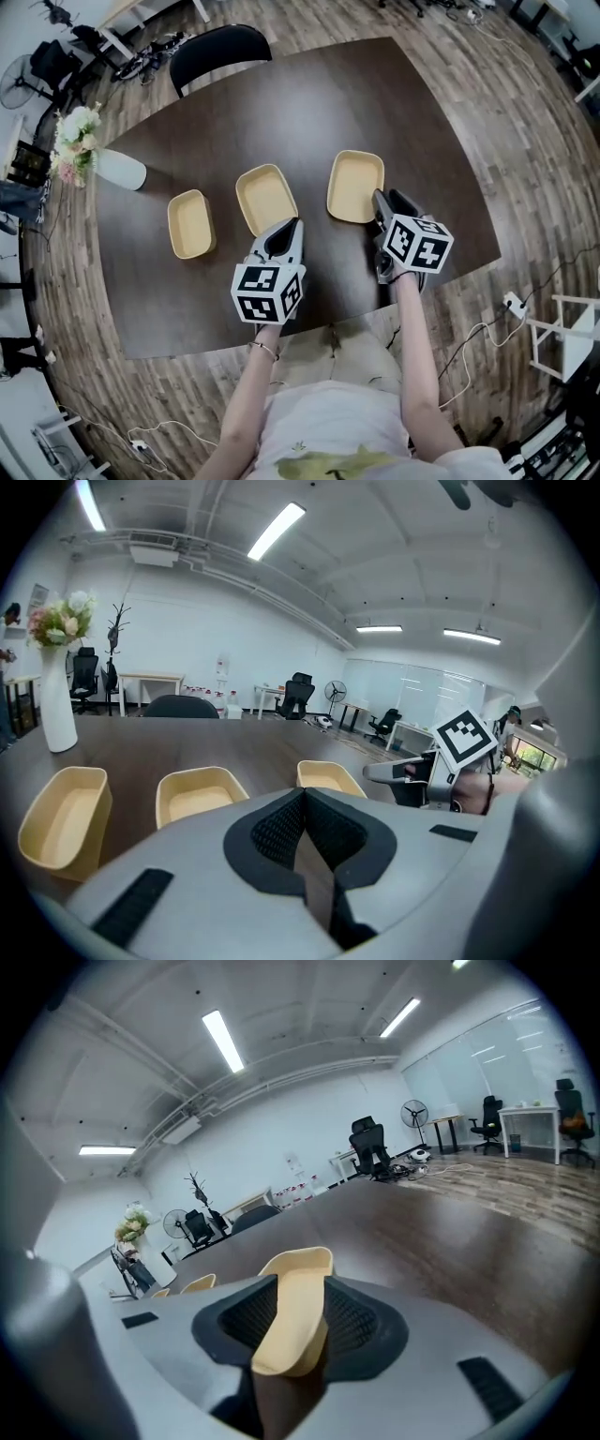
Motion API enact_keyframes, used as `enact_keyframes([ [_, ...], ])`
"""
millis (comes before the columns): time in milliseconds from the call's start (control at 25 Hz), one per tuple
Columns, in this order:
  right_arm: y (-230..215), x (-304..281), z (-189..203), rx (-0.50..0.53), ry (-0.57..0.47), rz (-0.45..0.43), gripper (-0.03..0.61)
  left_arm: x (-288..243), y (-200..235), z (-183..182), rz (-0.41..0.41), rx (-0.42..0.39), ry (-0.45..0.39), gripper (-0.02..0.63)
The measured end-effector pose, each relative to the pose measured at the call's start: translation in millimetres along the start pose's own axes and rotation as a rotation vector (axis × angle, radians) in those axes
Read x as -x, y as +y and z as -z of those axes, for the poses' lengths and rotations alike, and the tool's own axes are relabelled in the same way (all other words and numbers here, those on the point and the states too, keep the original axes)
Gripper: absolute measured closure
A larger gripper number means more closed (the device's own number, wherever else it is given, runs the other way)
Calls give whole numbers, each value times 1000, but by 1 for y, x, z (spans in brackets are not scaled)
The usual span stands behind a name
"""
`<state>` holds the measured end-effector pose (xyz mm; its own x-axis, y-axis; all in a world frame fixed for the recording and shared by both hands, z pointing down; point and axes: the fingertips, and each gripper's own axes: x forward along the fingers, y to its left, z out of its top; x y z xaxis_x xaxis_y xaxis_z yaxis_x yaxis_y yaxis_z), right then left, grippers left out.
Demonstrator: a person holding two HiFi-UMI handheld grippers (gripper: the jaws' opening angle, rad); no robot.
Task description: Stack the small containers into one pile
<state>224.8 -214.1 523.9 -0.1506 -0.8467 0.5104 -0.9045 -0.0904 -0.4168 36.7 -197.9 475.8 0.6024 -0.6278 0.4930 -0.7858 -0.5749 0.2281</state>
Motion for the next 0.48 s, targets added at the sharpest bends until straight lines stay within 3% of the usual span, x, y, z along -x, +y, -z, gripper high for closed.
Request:
enact_keyframes([
  [480, -31, -38, 19, -72, 74, 99, 417, -37, -21, 16, 69, -67, 58, 589],
])
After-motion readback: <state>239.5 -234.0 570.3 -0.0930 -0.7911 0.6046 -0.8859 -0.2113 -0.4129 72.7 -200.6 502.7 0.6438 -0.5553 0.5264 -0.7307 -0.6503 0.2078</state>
